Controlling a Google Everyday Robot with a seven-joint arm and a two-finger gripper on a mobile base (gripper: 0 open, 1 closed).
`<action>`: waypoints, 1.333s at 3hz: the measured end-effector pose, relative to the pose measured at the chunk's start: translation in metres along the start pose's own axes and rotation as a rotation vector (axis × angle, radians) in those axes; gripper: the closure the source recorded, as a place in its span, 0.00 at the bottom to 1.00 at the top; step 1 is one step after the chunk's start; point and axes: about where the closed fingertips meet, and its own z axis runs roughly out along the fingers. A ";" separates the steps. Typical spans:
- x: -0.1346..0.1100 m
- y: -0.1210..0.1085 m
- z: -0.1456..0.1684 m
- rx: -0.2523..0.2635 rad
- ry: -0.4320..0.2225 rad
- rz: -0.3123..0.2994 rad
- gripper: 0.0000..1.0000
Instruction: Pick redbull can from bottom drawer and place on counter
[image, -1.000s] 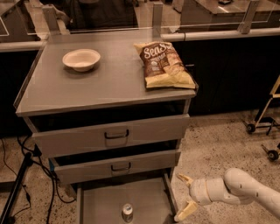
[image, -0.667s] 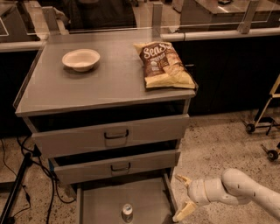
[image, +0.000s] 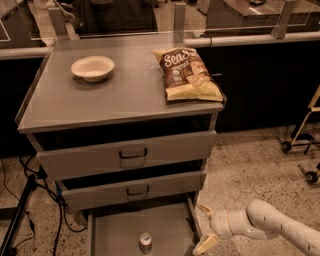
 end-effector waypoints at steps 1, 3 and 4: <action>0.015 -0.004 0.015 -0.006 -0.014 -0.003 0.00; 0.022 0.002 0.044 -0.061 -0.048 0.000 0.00; 0.031 0.007 0.074 -0.077 -0.067 -0.003 0.00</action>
Offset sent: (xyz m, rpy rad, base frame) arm 0.0002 0.0437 -0.0633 0.1027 0.0438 0.0936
